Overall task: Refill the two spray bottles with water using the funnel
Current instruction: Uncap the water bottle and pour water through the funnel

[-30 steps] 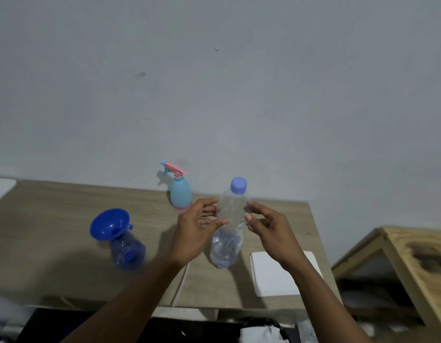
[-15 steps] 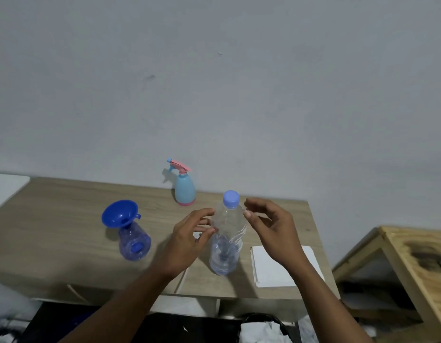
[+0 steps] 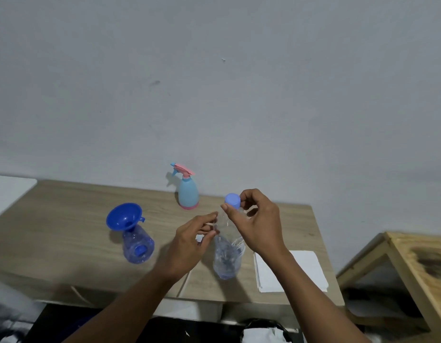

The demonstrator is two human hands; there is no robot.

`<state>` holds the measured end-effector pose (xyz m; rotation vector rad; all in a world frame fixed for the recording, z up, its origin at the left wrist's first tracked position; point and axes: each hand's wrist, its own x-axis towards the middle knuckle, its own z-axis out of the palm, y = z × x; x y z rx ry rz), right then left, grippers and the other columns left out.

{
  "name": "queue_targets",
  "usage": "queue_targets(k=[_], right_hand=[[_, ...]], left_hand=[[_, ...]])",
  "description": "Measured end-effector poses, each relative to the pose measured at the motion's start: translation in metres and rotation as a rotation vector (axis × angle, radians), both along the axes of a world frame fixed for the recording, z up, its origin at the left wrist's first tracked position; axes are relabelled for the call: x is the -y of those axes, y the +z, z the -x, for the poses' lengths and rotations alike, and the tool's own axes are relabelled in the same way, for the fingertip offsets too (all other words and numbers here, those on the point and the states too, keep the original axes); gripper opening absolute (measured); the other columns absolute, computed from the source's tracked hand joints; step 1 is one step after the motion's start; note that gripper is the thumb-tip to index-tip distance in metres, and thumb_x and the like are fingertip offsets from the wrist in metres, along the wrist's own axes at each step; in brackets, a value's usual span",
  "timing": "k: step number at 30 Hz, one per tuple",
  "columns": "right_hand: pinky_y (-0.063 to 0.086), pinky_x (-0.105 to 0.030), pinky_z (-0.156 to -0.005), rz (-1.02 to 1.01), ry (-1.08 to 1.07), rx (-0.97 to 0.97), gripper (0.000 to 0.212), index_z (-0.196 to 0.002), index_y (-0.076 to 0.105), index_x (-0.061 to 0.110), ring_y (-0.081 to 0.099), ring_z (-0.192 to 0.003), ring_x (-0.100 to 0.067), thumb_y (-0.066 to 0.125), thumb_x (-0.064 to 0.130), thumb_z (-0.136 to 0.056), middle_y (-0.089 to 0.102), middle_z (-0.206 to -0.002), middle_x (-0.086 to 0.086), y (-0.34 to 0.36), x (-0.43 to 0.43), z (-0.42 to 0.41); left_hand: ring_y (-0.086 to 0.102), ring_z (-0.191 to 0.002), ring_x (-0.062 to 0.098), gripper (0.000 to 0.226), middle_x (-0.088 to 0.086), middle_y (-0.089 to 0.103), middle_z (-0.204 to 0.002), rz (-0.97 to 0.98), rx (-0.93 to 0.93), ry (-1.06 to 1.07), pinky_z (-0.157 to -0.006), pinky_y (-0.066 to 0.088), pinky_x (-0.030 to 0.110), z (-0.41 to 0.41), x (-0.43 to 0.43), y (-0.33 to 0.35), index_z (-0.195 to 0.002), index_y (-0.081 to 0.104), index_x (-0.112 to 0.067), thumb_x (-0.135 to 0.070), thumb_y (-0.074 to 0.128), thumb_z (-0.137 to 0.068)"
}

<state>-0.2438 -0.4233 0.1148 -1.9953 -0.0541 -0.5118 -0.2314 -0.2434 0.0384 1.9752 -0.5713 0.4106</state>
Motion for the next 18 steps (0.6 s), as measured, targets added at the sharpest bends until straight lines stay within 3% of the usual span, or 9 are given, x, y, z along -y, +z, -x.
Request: queue_targets(k=[4,7,12,15,18], right_hand=[[0.05,-0.027,-0.066,0.209,0.014,0.099,0.025,-0.095,0.06,0.025,0.057,-0.078,-0.008,0.068,0.047,-0.086,0.06,-0.084,0.014,-0.0012,0.0036,-0.0004],[0.051,-0.03,-0.067,0.359,0.022,0.158,0.02,-0.106,0.062,0.024,0.054,-0.077,-0.006,0.06,0.04,-0.093,0.06,-0.088,0.014,0.0005,0.0041,0.0003],[0.046,-0.018,-0.07,0.329,0.052,0.119,0.037,-0.12,0.064,0.026,0.051,-0.077,0.002,0.069,0.043,-0.087,0.057,-0.09,0.019,0.0033,0.0069,0.0017],[0.046,-0.016,-0.067,0.221,0.02,0.038,0.039,-0.105,0.059,0.03,0.055,-0.073,0.0,0.077,0.051,-0.078,0.06,-0.085,0.018,0.0061,0.0059,-0.0003],[0.046,-0.02,-0.066,0.224,0.028,0.041,0.03,-0.096,0.054,0.029,0.054,-0.074,-0.002,0.074,0.049,-0.084,0.059,-0.083,0.017,0.0074,0.006,-0.0018]], left_hand=[[0.069,-0.095,0.002,0.064,-0.008,0.068,-0.113,-0.014,-0.006,-0.011,-0.085,0.056,0.018,-0.0002,0.0028,0.0001,-0.132,0.05,-0.034,-0.001,0.074,-0.083],[0.07,-0.095,0.002,0.064,-0.012,0.068,-0.112,0.002,-0.009,-0.019,-0.085,0.056,0.019,-0.0016,0.0026,-0.0019,-0.132,0.052,-0.031,0.003,0.074,-0.082],[0.07,-0.095,0.004,0.067,-0.013,0.068,-0.11,-0.012,-0.015,-0.009,-0.083,0.059,0.026,-0.0057,0.0002,-0.0035,-0.131,0.05,-0.038,0.001,0.075,-0.082],[0.069,-0.096,0.005,0.065,-0.012,0.069,-0.109,-0.018,-0.027,-0.004,-0.084,0.059,0.026,-0.0063,0.0004,-0.0042,-0.13,0.05,-0.041,-0.002,0.074,-0.083],[0.069,-0.096,0.004,0.067,-0.013,0.068,-0.11,-0.014,-0.015,-0.017,-0.085,0.057,0.021,-0.0056,0.0027,-0.0034,-0.133,0.05,-0.036,0.0,0.075,-0.083]])
